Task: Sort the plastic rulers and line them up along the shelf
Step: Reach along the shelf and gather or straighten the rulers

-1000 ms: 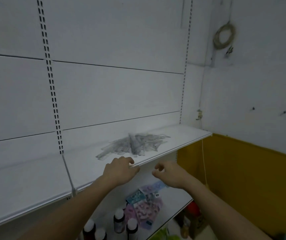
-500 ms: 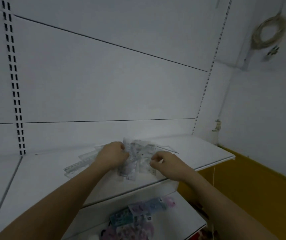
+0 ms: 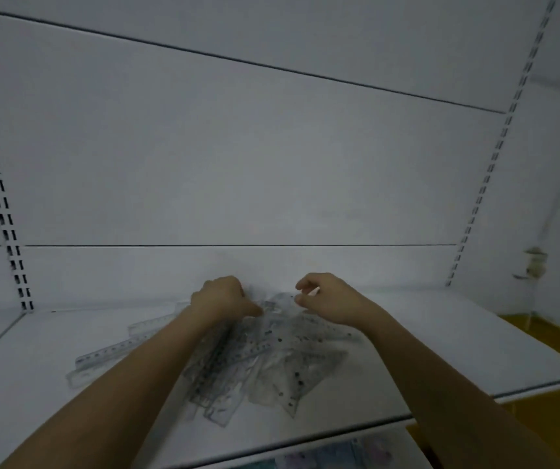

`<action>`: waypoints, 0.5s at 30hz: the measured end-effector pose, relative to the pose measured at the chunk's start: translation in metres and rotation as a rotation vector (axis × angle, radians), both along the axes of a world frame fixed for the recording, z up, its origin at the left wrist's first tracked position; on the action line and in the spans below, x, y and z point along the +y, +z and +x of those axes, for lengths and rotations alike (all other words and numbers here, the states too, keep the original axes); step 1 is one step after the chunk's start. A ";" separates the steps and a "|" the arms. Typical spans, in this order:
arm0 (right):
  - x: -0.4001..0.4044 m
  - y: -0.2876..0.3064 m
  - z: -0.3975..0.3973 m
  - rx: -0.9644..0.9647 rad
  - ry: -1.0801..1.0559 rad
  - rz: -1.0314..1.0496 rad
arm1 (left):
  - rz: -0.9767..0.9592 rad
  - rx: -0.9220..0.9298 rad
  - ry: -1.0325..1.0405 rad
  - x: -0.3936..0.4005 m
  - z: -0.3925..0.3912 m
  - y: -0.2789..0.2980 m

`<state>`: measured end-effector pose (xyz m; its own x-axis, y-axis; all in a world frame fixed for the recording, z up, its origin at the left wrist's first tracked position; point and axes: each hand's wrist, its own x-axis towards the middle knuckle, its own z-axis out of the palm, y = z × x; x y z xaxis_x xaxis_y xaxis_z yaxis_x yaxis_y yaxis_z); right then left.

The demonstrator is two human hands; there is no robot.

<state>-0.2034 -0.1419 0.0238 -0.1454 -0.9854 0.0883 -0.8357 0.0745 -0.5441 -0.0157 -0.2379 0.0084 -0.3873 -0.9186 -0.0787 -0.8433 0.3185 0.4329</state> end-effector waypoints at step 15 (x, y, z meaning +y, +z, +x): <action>-0.081 -0.018 -0.051 0.204 0.393 0.218 | 0.086 0.311 0.155 -0.013 -0.002 -0.001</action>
<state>-0.2548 -0.2233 0.0062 0.2401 -0.9609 -0.1376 -0.9110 -0.1741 -0.3738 -0.0181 -0.2510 0.0070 -0.2619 -0.9633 -0.0588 -0.7023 0.1484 0.6963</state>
